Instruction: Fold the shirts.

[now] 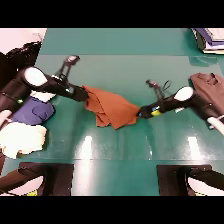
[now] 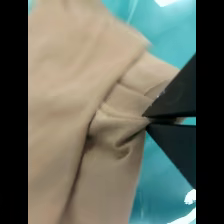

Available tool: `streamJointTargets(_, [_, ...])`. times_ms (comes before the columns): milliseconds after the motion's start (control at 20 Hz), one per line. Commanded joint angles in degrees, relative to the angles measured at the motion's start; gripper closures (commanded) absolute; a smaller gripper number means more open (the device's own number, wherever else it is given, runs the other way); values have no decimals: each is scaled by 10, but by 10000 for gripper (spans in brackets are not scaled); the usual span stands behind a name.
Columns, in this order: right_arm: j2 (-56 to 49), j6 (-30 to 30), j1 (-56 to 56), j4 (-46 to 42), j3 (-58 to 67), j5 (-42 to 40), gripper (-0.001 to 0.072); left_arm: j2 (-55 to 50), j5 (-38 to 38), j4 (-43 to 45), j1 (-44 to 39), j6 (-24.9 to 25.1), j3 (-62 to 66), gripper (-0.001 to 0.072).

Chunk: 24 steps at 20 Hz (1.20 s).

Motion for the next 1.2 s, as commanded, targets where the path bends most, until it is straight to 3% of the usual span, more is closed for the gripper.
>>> streamJointTargets(0, [74, 35, -85, -104, 90, 70, 694, 49, -52, 85, 43, 3, 85, 681])
streamJointTargets(250, [163, 35, -226, -106, 259, 114, 695, 113, -94, 102, 62, 70, 268, 680])
streamJointTargets(700, [250, 35, -331, -107, 493, 142, 695, 153, -116, 94, 62, 74, 568, 680])
streamJointTargets(850, [256, 35, -374, -106, 527, 190, 694, 179, -100, 81, 62, 74, 570, 680])
streamJointTargets(950, [249, 51, -384, -104, 517, 226, 695, 183, -130, 86, 62, 74, 538, 680])
streamJointTargets(1150, [251, 61, -383, -70, 344, 280, 695, 159, -241, 89, 62, 74, 358, 680])
